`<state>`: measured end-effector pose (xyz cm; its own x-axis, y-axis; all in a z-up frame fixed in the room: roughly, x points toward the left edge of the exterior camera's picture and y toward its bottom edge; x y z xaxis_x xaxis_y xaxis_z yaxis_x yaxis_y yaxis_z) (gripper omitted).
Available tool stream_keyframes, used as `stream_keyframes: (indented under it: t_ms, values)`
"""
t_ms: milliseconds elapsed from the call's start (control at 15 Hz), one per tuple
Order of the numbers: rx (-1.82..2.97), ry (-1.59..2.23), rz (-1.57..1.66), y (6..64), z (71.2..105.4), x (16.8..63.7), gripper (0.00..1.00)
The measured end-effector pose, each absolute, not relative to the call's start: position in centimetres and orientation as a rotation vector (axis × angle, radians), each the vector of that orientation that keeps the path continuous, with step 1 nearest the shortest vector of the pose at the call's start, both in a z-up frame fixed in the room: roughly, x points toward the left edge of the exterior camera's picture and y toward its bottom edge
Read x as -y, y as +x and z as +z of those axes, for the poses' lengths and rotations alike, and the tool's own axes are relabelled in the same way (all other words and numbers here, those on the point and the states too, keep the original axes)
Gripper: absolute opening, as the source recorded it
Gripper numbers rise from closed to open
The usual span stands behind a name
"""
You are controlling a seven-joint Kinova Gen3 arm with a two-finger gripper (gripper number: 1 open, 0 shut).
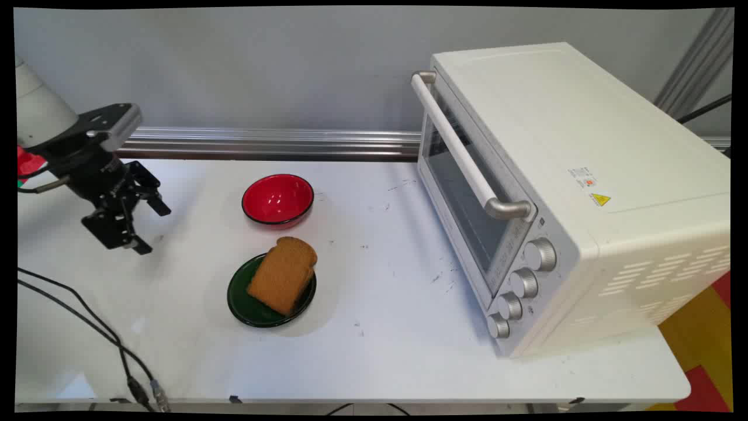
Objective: Open the oven
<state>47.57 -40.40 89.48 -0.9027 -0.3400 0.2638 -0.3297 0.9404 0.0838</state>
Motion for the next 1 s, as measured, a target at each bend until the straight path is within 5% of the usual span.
stream_keyframes:
  t_ms: [400, 1000]
  values:
    - [2.686, 0.661, -0.011, 42.6, 90.8, 41.2, 1.0]
    - [2.516, 0.796, 0.086, 27.8, 98.5, 45.3, 1.0]
